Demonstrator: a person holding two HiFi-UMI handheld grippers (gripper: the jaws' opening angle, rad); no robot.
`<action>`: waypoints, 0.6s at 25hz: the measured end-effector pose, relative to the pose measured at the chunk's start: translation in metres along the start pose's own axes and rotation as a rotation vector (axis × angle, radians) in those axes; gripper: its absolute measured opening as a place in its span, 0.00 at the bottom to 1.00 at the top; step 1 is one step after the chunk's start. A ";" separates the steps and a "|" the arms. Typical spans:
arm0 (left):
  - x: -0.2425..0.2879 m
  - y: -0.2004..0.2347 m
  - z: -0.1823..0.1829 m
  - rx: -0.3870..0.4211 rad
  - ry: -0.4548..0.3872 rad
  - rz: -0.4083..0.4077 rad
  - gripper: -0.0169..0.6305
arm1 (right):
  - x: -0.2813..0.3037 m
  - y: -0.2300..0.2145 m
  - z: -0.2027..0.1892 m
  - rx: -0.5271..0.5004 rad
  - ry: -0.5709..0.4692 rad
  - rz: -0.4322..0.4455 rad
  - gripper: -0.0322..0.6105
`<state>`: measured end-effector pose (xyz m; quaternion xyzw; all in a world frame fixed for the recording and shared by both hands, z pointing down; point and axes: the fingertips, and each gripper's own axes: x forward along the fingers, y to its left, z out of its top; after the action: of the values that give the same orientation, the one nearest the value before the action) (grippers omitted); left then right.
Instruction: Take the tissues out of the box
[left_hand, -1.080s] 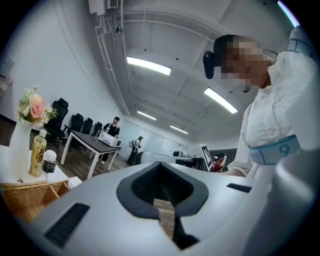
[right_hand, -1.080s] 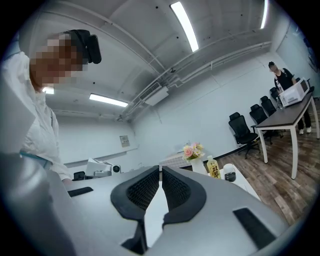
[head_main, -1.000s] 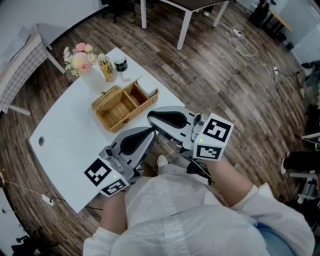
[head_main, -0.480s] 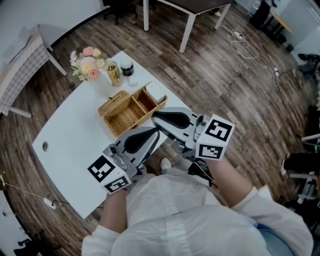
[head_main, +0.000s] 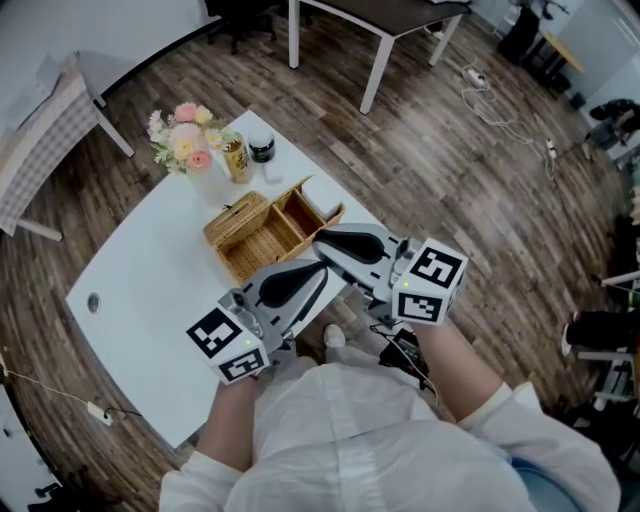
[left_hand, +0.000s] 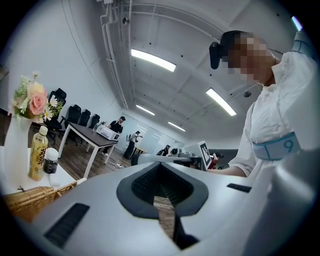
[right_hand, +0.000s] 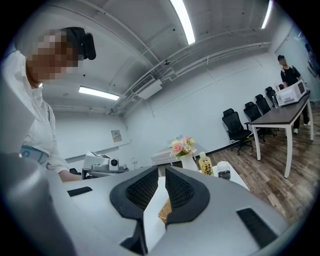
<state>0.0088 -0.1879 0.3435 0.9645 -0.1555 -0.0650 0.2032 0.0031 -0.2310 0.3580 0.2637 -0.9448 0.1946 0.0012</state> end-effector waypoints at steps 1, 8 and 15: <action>0.001 0.002 0.000 -0.002 0.002 -0.003 0.03 | 0.001 -0.005 -0.002 -0.006 0.010 -0.010 0.13; 0.000 0.011 -0.005 -0.019 0.015 0.001 0.03 | 0.007 -0.040 -0.013 -0.032 0.048 -0.092 0.29; -0.004 0.020 -0.009 -0.034 0.018 0.014 0.03 | 0.012 -0.073 -0.021 -0.036 0.066 -0.161 0.36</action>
<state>0.0011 -0.2007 0.3607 0.9603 -0.1593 -0.0575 0.2217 0.0273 -0.2871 0.4053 0.3319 -0.9234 0.1856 0.0527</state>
